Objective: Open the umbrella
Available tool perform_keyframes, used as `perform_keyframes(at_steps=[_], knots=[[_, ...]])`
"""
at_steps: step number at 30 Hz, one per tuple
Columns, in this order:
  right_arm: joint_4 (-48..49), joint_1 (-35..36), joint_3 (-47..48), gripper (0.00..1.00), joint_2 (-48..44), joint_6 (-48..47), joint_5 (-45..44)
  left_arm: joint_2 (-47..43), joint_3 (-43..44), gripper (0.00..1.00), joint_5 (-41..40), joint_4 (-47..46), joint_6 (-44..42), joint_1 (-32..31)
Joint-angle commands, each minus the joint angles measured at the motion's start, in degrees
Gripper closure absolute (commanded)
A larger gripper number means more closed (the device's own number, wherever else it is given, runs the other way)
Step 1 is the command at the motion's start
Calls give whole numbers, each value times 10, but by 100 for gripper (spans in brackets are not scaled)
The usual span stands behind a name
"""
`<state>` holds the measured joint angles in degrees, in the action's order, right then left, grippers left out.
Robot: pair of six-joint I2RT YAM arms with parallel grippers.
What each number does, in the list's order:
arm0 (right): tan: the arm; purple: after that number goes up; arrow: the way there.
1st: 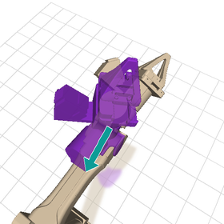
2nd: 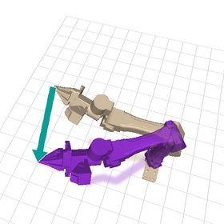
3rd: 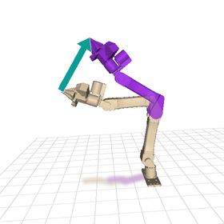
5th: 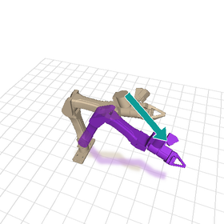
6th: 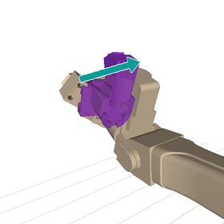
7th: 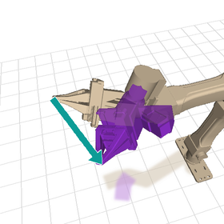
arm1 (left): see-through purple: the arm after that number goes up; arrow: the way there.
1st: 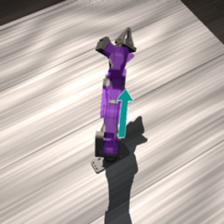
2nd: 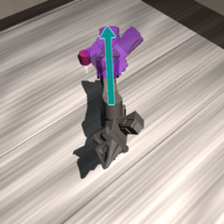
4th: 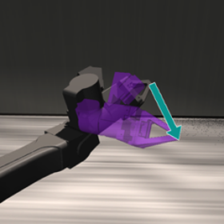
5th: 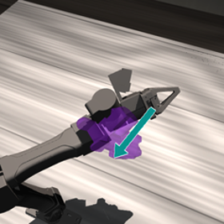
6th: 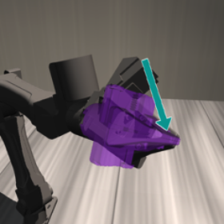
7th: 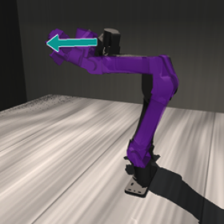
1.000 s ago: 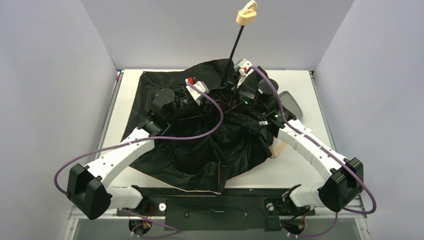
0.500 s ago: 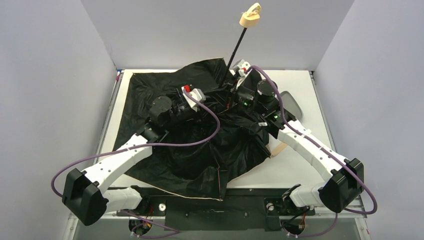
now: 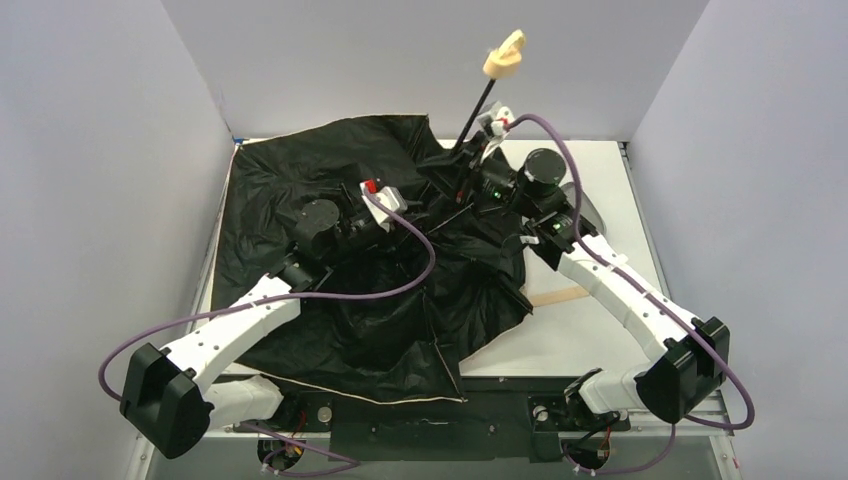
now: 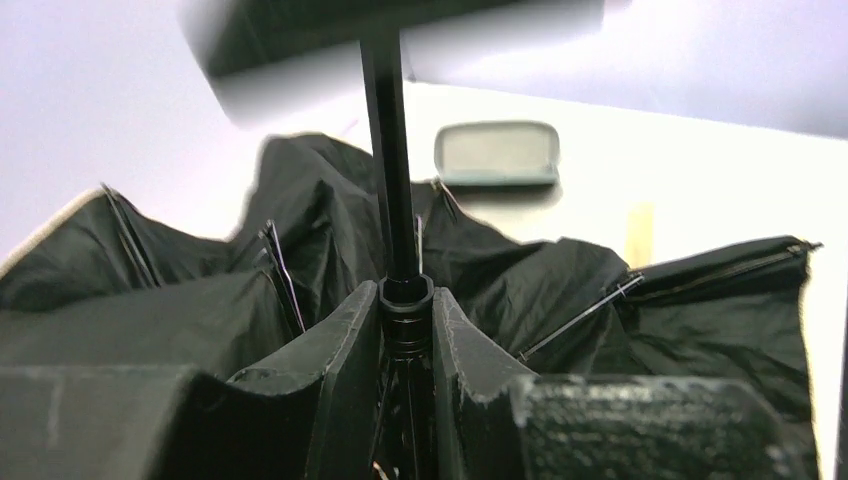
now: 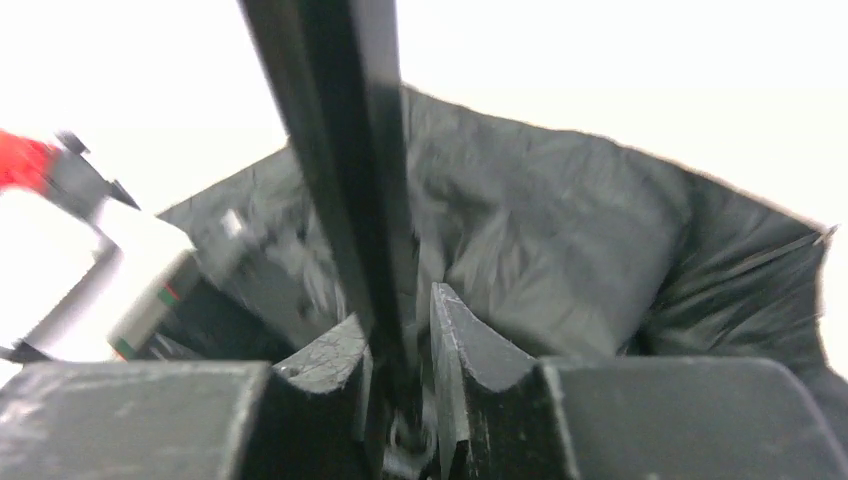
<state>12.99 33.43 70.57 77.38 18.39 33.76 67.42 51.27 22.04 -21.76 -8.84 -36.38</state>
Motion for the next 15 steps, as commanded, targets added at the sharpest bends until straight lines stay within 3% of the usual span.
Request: perform_keyframes(at_steps=[1, 3, 6, 12, 14, 15], knots=[[123, -17, 58, 83, -18, 14, -31, 3, -16, 100, 40, 58, -8, 4], [124, -19, 59, 83, -18, 14, -34, 5, -12, 100, 46, 55, 2, 7], [125, -20, 59, 100, -18, 10, -40, 6, -9, 100, 49, 51, 13, 8], [120, -22, 66, 100, -15, 8, -43, 8, -15, 100, 36, 48, 28, 27], [119, -22, 70, 100, -16, 8, -41, 7, -14, 87, 32, 48, 34, 38], [118, -22, 72, 100, -16, 8, -40, 5, -11, 75, 32, 48, 30, 42]])
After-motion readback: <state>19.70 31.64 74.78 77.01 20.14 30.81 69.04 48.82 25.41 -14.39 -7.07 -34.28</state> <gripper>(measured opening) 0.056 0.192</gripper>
